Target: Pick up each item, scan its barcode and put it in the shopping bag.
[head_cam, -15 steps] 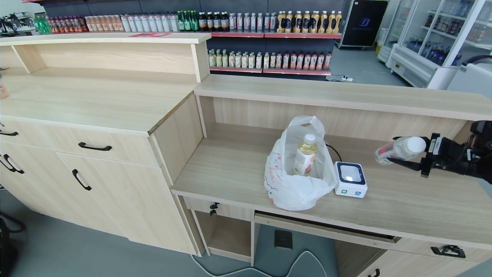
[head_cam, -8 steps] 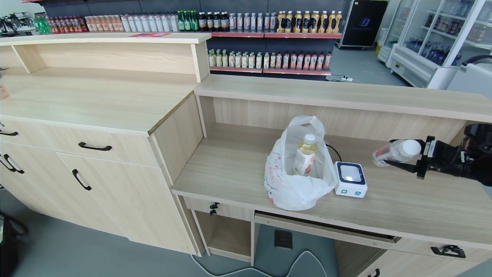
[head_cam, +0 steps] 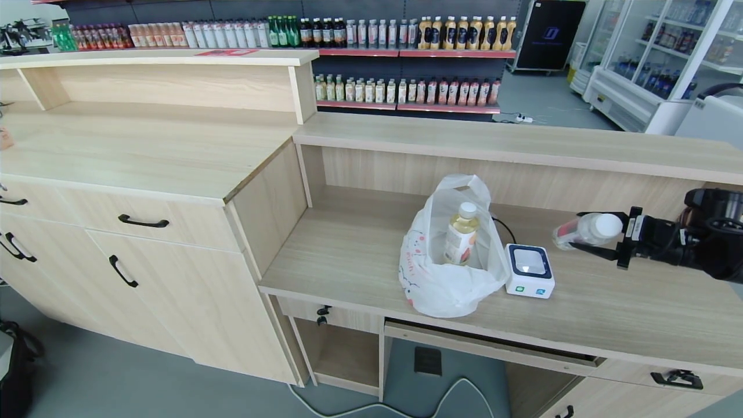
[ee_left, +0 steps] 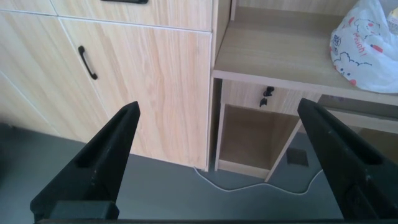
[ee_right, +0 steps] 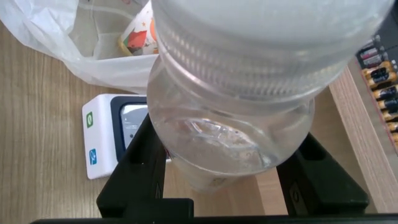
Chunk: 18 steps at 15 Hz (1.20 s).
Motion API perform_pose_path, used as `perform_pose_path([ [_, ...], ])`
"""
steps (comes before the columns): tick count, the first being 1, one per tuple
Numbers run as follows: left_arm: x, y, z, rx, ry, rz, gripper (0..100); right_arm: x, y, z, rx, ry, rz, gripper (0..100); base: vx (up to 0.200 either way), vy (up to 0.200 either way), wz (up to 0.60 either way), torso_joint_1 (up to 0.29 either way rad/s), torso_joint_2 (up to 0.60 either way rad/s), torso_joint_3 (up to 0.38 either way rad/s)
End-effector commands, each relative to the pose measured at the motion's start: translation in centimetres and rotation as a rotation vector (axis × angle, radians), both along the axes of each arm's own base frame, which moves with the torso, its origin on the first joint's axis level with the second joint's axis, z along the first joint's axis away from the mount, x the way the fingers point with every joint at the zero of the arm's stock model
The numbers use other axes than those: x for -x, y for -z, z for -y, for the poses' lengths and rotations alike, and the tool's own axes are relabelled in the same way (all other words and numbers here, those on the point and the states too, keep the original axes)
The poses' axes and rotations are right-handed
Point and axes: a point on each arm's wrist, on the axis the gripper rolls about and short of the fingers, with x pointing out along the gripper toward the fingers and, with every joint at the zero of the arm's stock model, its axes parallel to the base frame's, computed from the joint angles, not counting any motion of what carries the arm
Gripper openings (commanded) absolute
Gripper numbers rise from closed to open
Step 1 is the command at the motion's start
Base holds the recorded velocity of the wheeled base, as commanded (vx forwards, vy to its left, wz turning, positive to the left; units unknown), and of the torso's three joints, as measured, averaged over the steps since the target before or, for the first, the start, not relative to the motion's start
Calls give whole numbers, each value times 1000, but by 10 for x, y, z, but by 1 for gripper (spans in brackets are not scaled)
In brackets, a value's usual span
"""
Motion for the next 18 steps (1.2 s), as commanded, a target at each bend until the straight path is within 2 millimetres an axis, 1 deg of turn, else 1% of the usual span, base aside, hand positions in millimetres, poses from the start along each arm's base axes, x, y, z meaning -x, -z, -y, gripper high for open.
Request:
perform_pose_path([
  [1, 0, 0, 0, 0, 0, 0, 100, -7, 4, -3, 1, -14, 2, 0, 0, 0, 0, 0, 0, 0],
  [6, 0, 0, 0, 0, 0, 0, 100, -17, 7, -12, 6, -41, 11, 0, 0, 0, 0, 0, 0, 0],
  [9, 0, 0, 0, 0, 0, 0, 100, -24, 11, -11, 6, -41, 10, 0, 0, 0, 0, 0, 0, 0],
  [13, 0, 0, 0, 0, 0, 0, 100, -29, 19, -19, 2, -58, -5, 0, 0, 0, 0, 0, 0, 0],
  [18, 0, 0, 0, 0, 0, 0, 100, -41, 18, -30, 5, -84, 8, 0, 0, 0, 0, 0, 0, 0],
])
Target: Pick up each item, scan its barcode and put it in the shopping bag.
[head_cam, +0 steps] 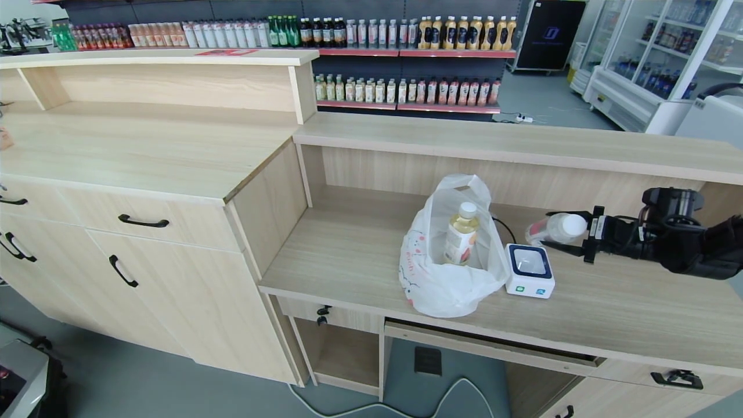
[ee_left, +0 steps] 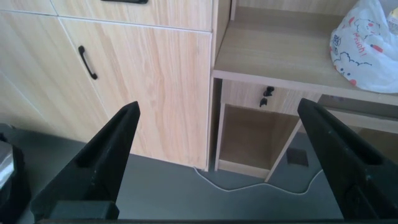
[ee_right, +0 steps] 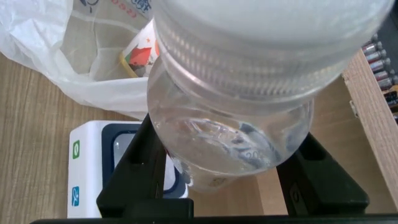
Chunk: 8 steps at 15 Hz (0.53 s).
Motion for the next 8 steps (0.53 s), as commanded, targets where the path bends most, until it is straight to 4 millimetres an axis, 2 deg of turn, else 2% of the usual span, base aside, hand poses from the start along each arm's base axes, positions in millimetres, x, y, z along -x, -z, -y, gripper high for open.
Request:
perform_pose_path([
  [1, 0, 0, 0, 0, 0, 0, 100, -3, 4, -4, -1, -11, -4, 0, 0, 0, 0, 0, 0, 0],
  [8, 0, 0, 0, 0, 0, 0, 100, -10, 8, -8, 1, -10, -6, 0, 0, 0, 0, 0, 0, 0],
])
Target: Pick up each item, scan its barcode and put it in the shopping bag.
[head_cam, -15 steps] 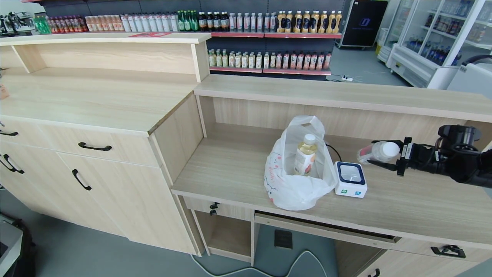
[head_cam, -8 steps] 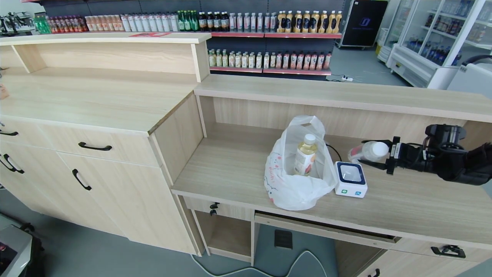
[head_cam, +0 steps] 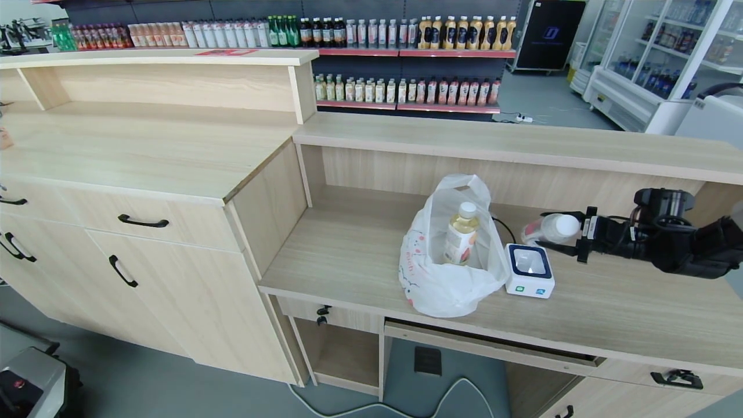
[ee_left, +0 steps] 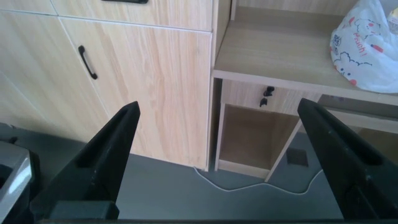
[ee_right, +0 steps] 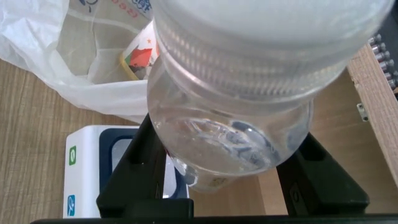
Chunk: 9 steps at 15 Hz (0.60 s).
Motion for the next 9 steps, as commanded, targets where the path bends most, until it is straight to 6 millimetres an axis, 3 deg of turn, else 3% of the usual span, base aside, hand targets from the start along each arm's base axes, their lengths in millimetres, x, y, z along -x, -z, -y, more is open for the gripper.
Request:
perform_pose_path([
  [1, 0, 0, 0, 0, -1, 0, 100, -2, 2, -1, 0, -4, 2, 0, 0, 0, 0, 0, 0, 0],
  [9, 0, 0, 0, 0, 0, 0, 100, -6, 13, 0, -3, 5, -21, 0, 0, 0, 0, 0, 0, 0],
])
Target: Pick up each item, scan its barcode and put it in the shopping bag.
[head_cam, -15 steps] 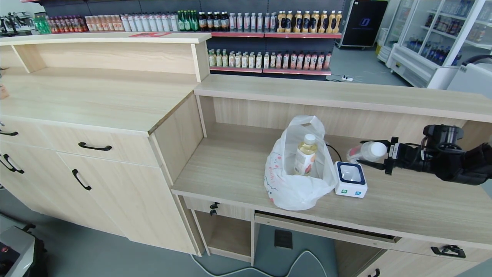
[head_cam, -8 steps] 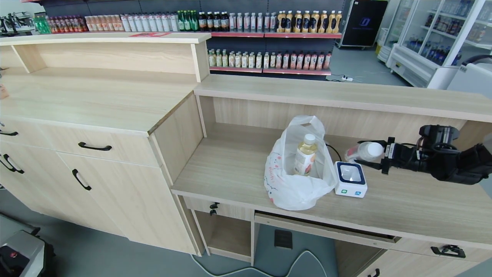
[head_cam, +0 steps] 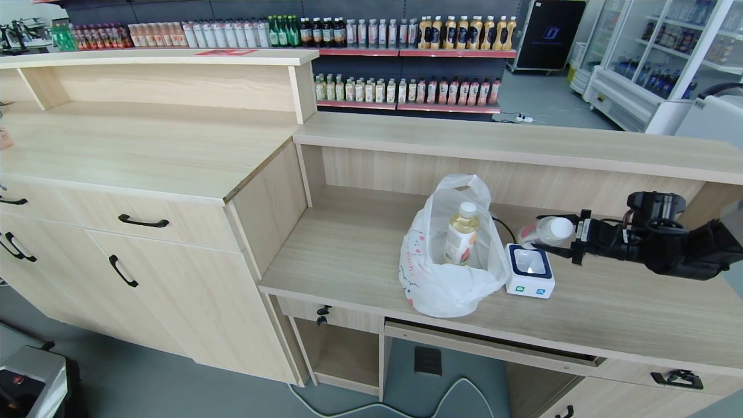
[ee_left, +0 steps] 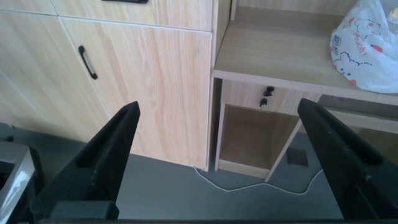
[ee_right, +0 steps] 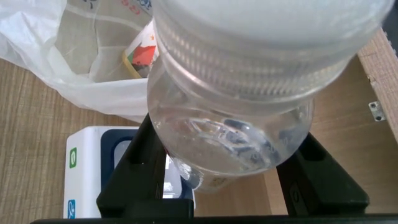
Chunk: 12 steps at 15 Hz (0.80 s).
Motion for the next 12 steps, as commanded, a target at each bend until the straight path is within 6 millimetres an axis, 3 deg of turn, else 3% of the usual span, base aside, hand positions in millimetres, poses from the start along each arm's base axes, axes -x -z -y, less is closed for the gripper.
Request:
perform_pose_path([
  [1, 0, 0, 0, 0, 0, 0, 100, -1, 5, 0, -3, 0, -10, 0, 0, 0, 0, 0, 0, 0],
  [12, 0, 0, 0, 0, 0, 0, 100, -13, 9, 1, -9, -4, -2, 0, 0, 0, 0, 0, 0, 0],
])
